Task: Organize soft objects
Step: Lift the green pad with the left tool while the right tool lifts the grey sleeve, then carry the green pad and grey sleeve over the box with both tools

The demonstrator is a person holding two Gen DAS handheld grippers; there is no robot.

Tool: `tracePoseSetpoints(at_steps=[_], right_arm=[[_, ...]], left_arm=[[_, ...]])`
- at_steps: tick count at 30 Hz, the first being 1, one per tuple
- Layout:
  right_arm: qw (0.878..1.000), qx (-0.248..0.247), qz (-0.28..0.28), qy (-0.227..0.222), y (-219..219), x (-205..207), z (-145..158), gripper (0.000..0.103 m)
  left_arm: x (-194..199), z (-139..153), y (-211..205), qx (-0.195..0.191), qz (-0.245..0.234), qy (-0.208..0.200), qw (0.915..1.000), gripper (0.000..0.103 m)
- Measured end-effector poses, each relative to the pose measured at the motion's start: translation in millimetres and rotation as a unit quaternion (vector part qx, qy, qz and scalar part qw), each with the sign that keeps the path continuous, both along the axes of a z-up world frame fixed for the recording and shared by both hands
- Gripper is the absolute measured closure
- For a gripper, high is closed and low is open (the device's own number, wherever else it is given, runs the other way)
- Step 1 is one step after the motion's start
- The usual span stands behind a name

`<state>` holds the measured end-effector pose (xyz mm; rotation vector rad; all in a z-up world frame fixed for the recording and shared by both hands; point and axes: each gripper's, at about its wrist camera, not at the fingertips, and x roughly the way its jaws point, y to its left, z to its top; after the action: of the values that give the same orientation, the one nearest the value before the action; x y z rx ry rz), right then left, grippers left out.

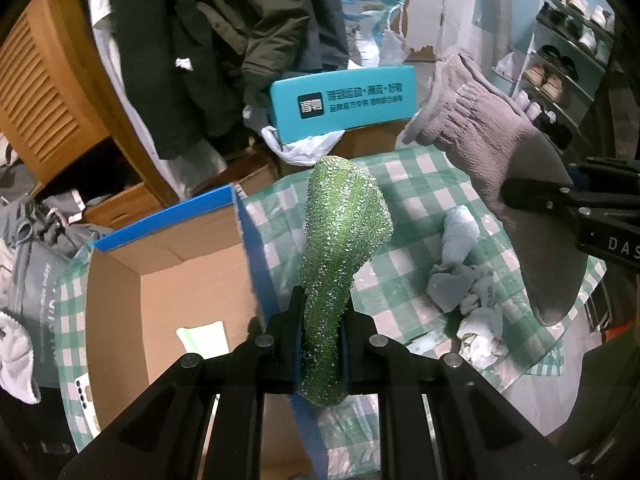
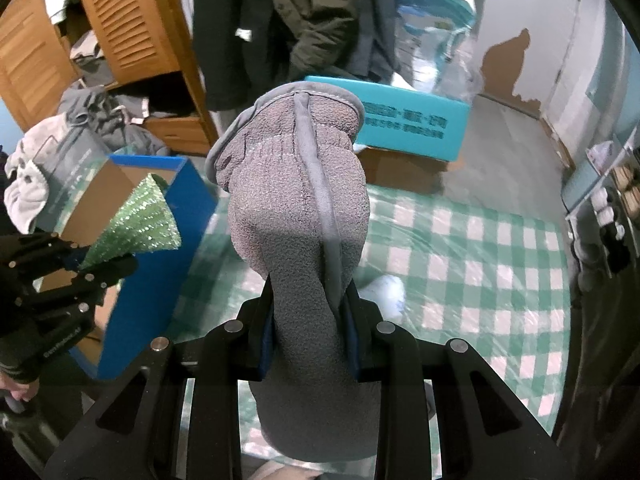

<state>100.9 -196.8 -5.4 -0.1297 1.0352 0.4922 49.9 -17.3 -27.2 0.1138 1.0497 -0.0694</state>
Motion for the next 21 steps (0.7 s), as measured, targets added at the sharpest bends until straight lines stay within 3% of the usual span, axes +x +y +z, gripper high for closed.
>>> tracePoseSetpoints(at_steps=[21], right_arm=[[0.997, 0.012, 0.076, 0.011, 105.3, -5.4, 8.2, 0.076]], left_arm=[[-23.4, -9.0, 75.9, 0.002, 0.065, 0.002, 0.9979, 0.089]])
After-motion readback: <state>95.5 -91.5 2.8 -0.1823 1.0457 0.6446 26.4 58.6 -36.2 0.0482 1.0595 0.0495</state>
